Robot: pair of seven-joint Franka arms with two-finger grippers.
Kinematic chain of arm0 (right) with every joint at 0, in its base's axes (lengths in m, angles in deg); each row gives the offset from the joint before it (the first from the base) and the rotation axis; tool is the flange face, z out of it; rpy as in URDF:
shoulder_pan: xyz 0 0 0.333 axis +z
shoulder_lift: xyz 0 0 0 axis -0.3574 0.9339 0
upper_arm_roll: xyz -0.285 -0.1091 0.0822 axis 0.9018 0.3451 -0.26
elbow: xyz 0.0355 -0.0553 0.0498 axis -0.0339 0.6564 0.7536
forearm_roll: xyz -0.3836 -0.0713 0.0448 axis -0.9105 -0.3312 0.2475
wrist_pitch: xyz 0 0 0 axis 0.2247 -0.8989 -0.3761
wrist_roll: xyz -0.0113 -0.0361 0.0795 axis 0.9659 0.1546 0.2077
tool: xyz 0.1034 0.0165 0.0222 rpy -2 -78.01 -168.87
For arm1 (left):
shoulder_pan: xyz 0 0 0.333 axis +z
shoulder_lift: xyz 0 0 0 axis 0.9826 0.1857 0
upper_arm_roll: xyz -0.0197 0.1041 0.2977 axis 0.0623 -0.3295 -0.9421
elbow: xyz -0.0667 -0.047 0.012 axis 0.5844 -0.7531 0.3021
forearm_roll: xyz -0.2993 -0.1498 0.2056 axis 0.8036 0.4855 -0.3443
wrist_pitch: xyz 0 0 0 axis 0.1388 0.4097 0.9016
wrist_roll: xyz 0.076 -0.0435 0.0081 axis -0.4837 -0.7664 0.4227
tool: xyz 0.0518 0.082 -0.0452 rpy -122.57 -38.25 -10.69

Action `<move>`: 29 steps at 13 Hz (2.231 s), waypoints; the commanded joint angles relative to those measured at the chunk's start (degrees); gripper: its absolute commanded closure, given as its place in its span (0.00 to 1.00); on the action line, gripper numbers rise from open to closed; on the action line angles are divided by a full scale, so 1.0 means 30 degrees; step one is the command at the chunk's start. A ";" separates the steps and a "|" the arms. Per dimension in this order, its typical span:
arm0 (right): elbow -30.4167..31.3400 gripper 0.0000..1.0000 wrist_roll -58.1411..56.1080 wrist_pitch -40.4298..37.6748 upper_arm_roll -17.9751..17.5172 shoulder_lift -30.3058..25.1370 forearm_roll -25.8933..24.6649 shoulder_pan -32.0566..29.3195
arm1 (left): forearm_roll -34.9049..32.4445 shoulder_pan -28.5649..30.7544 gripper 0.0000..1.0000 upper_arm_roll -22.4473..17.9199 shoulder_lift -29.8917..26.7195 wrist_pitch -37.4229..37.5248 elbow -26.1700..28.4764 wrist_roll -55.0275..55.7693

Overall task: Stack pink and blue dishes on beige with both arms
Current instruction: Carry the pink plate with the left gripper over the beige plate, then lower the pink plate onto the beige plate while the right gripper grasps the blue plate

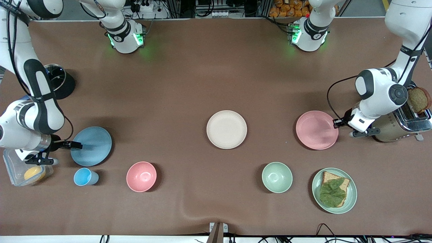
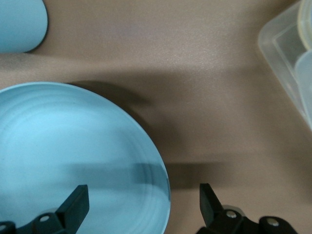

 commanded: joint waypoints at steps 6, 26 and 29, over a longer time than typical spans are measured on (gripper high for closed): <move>-0.0656 1.00 -0.0446 0.0975 -0.0040 0.1050 0.0011 -0.0143 | 0.0018 -0.0005 1.00 0.6528 -0.2908 0.5473 -0.3217 0.7437; -0.1594 1.00 -0.0680 -0.6754 -0.1093 -0.4191 0.1179 0.0180 | -0.3814 -0.5777 1.00 0.7356 0.3916 0.0026 -0.4096 1.5941; -0.1506 1.00 -0.0651 -0.7723 -0.1124 -0.4837 0.3082 0.0325 | -0.5222 -0.6127 1.00 0.7298 0.5059 0.0025 -0.4975 1.7200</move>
